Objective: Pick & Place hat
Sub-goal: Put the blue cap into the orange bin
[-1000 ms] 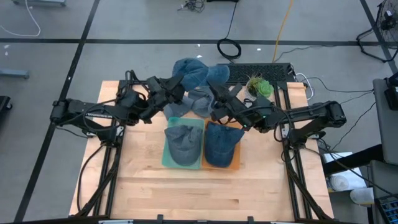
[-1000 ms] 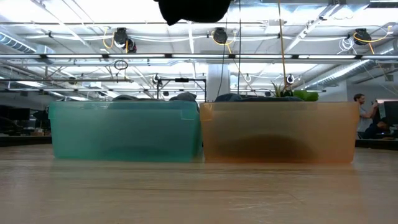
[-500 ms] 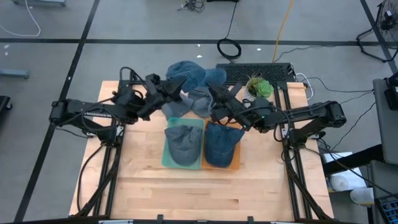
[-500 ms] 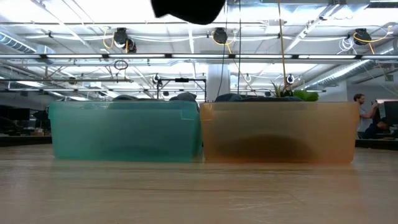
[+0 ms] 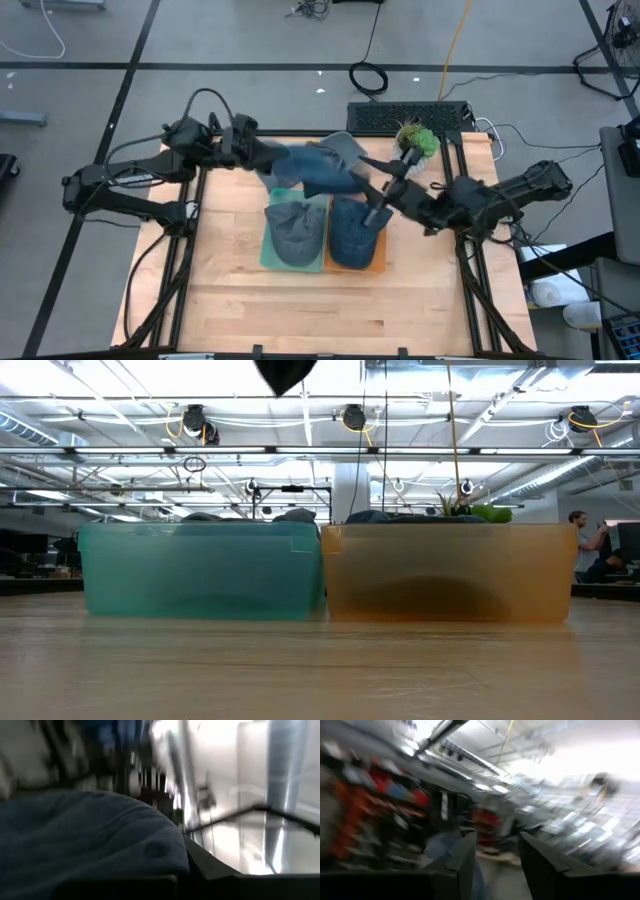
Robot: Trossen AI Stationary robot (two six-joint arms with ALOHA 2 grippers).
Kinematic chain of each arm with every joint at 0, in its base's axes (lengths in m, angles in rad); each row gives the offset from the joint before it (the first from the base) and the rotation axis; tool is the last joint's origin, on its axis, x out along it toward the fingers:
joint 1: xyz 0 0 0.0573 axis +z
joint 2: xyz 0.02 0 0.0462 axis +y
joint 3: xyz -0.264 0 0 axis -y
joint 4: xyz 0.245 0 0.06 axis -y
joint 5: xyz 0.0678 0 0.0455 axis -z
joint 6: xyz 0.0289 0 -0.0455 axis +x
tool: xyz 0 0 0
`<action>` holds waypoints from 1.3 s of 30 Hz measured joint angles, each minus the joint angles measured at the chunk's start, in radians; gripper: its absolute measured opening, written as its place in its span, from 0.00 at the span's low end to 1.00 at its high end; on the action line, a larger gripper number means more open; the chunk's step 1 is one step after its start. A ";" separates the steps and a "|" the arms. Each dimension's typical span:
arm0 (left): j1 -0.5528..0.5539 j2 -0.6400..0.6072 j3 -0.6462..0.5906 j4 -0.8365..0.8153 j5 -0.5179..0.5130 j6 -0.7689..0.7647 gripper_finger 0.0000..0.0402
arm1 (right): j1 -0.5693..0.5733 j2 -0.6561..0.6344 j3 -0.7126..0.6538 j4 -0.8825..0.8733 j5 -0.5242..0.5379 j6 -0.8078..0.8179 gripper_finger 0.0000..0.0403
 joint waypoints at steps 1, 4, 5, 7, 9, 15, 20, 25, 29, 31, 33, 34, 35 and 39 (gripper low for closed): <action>0.007 -0.004 0.000 -0.030 0.066 -0.019 0.00 | 0.009 -0.015 0.000 -0.037 0.000 0.097 0.36; 0.019 -0.017 0.000 -0.113 0.247 -0.068 0.00 | 0.025 -0.055 0.000 -0.145 -0.035 0.401 0.38; 0.021 -0.019 0.000 -0.125 0.301 -0.081 0.00 | 0.026 -0.068 0.000 -0.188 -0.066 0.502 0.38; 0.025 -0.020 0.000 -0.145 0.408 -0.114 0.00 | 0.026 -0.088 0.000 -0.267 -0.130 0.697 0.38; 0.029 -0.019 0.000 -0.153 0.510 -0.160 0.00 | 0.023 -0.100 0.000 -0.336 -0.176 0.864 0.37; 0.028 -0.016 0.000 -0.196 0.729 -0.295 0.00 | 0.012 -0.113 0.000 -0.494 -0.252 1.082 0.35; 0.027 -0.026 0.000 -0.219 0.743 -0.237 0.00 | 0.004 -0.114 0.000 -0.448 -0.205 1.049 0.36; 0.041 -0.026 0.000 -0.202 0.729 0.054 0.00 | -0.041 -0.115 0.000 -0.384 -0.220 1.053 0.38; 0.053 -0.026 0.000 -0.202 0.763 0.192 0.00 | -0.128 -0.109 -0.001 -0.377 -0.360 1.120 0.43; 0.058 -0.024 0.000 -0.203 0.797 0.213 0.00 | -0.175 -0.095 0.000 -0.359 -0.447 1.160 0.46; 0.065 -0.024 0.000 -0.205 0.805 0.217 0.00 | -0.222 -0.082 0.000 -0.366 -0.541 1.196 0.49; 0.068 -0.024 0.000 -0.204 0.805 0.229 0.00 | -0.249 -0.073 0.000 -0.364 -0.590 1.214 0.50; 0.069 -0.024 0.000 -0.205 0.802 0.255 0.00 | -0.276 -0.064 0.000 -0.367 -0.634 1.229 0.52; 0.070 -0.024 0.009 -0.226 0.783 0.425 0.00 | -0.374 -0.020 0.000 -0.354 -0.827 1.289 0.60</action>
